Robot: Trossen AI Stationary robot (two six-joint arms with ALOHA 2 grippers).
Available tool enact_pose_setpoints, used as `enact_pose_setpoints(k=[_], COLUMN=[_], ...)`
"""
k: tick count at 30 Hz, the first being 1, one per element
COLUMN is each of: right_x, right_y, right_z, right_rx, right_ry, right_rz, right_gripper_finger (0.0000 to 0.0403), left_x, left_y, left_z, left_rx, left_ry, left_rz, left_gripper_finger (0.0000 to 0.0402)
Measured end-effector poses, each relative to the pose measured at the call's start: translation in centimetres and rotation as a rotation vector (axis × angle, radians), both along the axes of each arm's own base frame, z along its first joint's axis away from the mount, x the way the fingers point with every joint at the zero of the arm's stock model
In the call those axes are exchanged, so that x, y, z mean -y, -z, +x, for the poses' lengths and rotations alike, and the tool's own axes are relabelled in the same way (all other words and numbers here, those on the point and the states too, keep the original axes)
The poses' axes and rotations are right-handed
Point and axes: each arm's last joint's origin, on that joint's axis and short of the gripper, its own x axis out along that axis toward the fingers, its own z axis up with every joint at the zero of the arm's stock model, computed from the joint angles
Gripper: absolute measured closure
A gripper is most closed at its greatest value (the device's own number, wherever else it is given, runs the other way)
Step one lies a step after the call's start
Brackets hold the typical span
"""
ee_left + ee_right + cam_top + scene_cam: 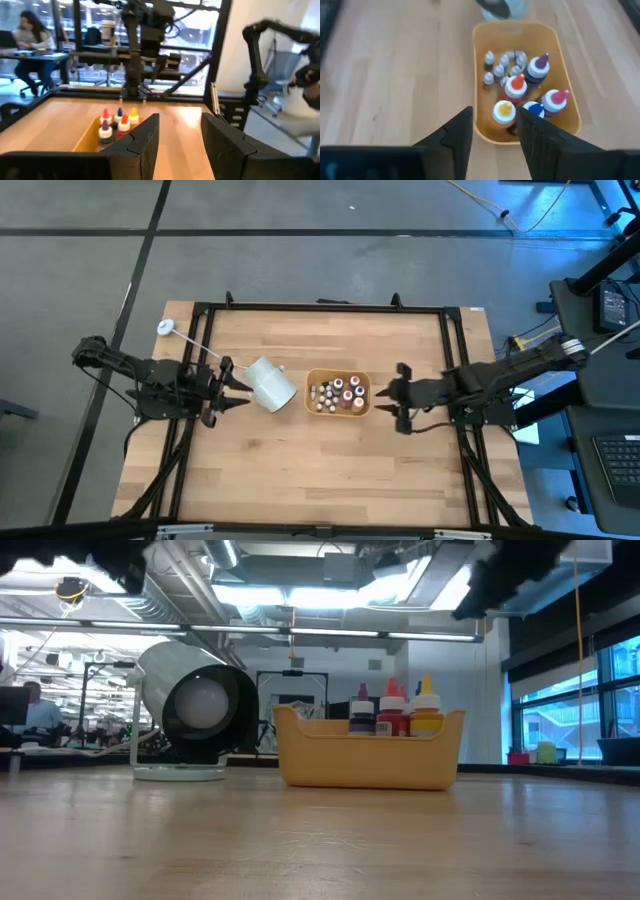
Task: Pick & Place food coloring
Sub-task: Return to Home Position
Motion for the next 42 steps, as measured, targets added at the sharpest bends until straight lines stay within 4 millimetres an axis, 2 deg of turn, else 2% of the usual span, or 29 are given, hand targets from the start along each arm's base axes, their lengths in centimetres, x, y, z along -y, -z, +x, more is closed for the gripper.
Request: enact_pose_setpoints(k=[5,9,11,16,20,22,25,35,39,42], right_x=[1.0,2.1,2.5,3.3,3.9,4.1,4.4,4.7,4.8,5.0], right_y=[3.6,5.4,6.0,6.7,6.9,7.3,7.9,9.7,9.7,9.8], right_z=[-3.7,-5.6,-6.5,-8.4,-9.7,-10.2,-10.9,-12.2,-12.4,-12.4], right_rx=[0.126,0.242,0.281,0.419,0.544,0.578,0.632,0.77,0.789,0.778], right_ry=[0.012,0.064,0.082,0.089,0.086,0.093,0.101,0.079,0.064,0.127], right_rz=[0.035,0.026,0.036,0.055,0.047,0.047,0.051,0.009,-0.033,-0.063], right_gripper_finger=[0.025,0.025,0.025,0.025,0.025,0.025,0.025,0.025,0.025,0.025], left_x=[-0.8,-1.5,-1.8,-1.8,-1.8,-1.8,-1.7,-1.5,-1.5,-1.5], left_y=[0.7,0.8,1.0,1.0,1.7,1.9,3.4,4.8,5.3,6.0], left_z=[-1.8,-3.3,-3.9,-3.9,-3.6,-3.5,-2.9,-2.4,-2.3,-2.1], left_rx=[0.104,0.129,0.133,0.124,0.096,0.108,0.096,0.123,0.113,0.105], left_ry=[0.046,0.004,-0.014,0.011,-0.017,-0.018,-0.012,-0.002,-0.006,-0.017], left_rz=[-0.02,-0.022,-0.028,-0.004,0.011,-0.006,-0.01,-0.018,-0.031,-0.034], left_gripper_finger=[0.026,0.026,0.0261,0.0261,0.026,0.0261,0.026,0.026,0.026,0.026])
